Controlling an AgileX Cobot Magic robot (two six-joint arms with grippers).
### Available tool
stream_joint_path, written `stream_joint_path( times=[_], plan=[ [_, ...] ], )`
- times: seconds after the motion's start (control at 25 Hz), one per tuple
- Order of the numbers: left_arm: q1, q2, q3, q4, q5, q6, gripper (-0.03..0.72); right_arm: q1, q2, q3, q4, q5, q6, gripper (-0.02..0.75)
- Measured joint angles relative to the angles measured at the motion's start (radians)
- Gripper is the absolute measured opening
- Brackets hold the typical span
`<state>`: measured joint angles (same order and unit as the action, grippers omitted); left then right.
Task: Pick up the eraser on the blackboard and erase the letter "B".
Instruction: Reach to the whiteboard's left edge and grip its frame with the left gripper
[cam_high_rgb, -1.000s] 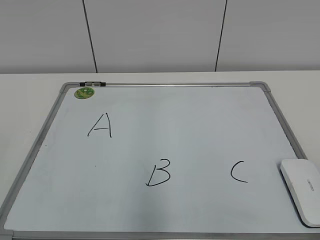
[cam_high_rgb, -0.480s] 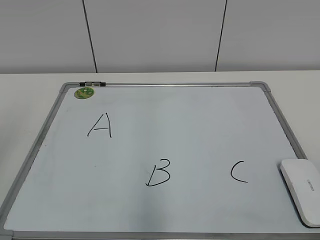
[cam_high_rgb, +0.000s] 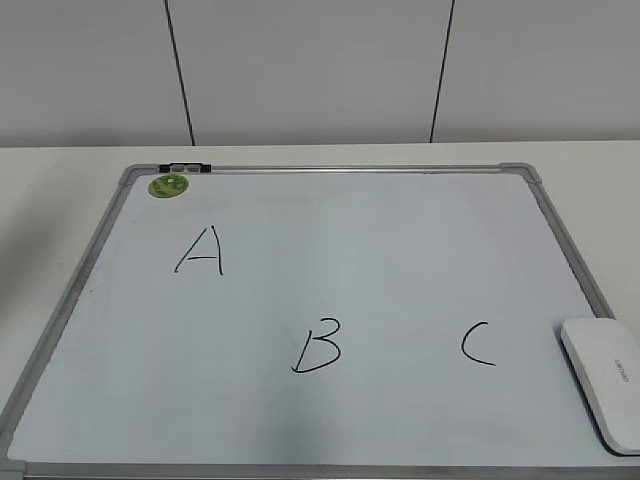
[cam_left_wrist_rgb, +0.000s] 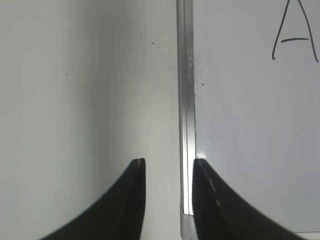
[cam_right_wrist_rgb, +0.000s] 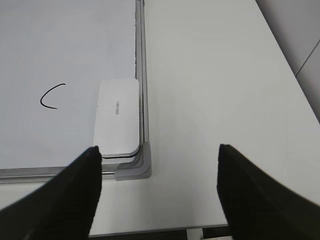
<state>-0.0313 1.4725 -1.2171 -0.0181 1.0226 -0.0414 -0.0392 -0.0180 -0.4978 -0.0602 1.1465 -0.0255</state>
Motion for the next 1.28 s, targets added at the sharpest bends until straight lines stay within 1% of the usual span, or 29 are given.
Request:
stream_joint_path(
  times=[0.28,0.64,1.04,1.28],
  plan=[
    [0.0,0.192,-0.113,-0.002,0.0,0.0,0.243,0.0,0.0,0.0,0.0,0.0,0.0,0.535],
    [0.0,0.359,-0.227,-0.01,0.026,0.0,0.243,0.0,0.0,0.0,0.0,0.0,0.0,0.535],
    [0.0,0.47,-0.317,-0.025,0.03,0.0,0.243,0.0,0.0,0.0,0.0,0.002,0.0,0.535],
    [0.0,0.536,-0.334,-0.06,0.04,0.02,0.243,0.0,0.0,0.0,0.0,0.002,0.0,0.535]
  ],
)
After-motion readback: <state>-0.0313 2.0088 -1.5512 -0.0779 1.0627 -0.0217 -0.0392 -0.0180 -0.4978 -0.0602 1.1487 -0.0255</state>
